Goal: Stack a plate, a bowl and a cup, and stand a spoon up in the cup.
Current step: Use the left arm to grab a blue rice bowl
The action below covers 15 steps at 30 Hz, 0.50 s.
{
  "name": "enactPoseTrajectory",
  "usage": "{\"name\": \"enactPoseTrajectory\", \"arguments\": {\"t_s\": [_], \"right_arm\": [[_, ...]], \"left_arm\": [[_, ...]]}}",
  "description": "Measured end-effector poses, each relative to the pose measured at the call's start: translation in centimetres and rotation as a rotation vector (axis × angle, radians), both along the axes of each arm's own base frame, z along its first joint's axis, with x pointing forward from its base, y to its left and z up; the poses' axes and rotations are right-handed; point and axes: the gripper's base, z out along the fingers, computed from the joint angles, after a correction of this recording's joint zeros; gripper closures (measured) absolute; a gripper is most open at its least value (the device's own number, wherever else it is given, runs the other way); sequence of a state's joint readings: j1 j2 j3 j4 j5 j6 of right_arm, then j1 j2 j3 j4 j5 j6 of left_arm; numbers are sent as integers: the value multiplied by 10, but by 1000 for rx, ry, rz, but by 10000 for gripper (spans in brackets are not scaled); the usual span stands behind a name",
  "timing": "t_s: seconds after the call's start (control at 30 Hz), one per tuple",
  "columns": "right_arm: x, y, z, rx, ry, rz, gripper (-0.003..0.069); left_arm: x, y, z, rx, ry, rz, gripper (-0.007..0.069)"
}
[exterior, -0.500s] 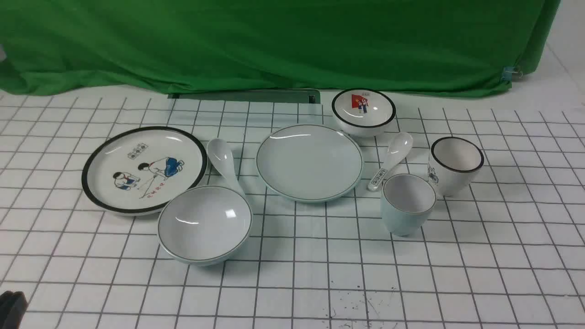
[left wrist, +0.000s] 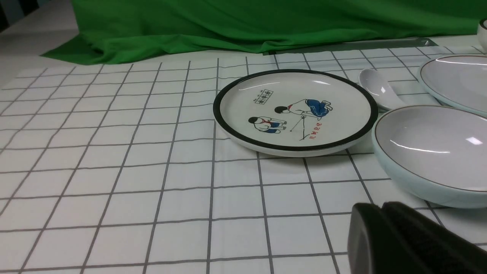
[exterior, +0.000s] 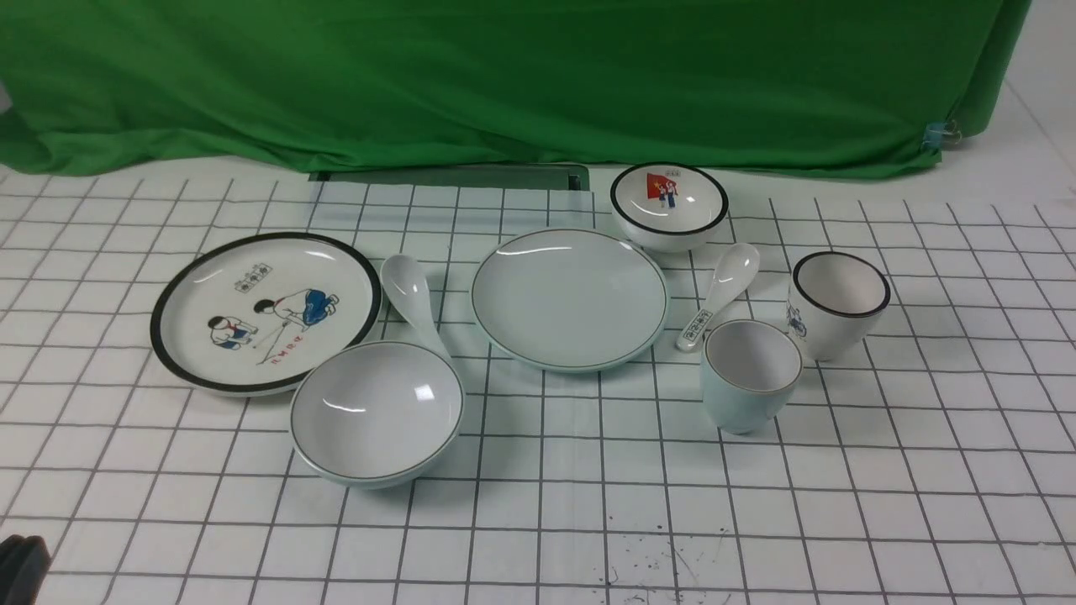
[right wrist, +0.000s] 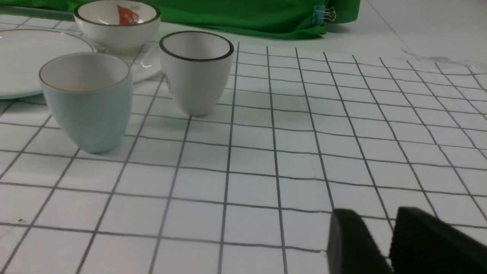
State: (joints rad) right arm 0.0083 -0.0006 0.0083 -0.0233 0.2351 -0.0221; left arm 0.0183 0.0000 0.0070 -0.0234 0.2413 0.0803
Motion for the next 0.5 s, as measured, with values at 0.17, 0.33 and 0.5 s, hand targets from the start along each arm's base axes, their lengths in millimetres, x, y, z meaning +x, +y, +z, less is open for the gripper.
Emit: {"name": "enactPoseTrajectory", "arguments": {"t_s": [0.17,0.33,0.5], "right_arm": [[0,0,0,0,0,0,426],[0,0,0,0,0,0,420],[0,0,0,0,0,0,421]], "left_arm": [[0,0,0,0,0,0,653],[0,0,0,2,0,0,653],[0,0,0,6,0,0,653]]}}
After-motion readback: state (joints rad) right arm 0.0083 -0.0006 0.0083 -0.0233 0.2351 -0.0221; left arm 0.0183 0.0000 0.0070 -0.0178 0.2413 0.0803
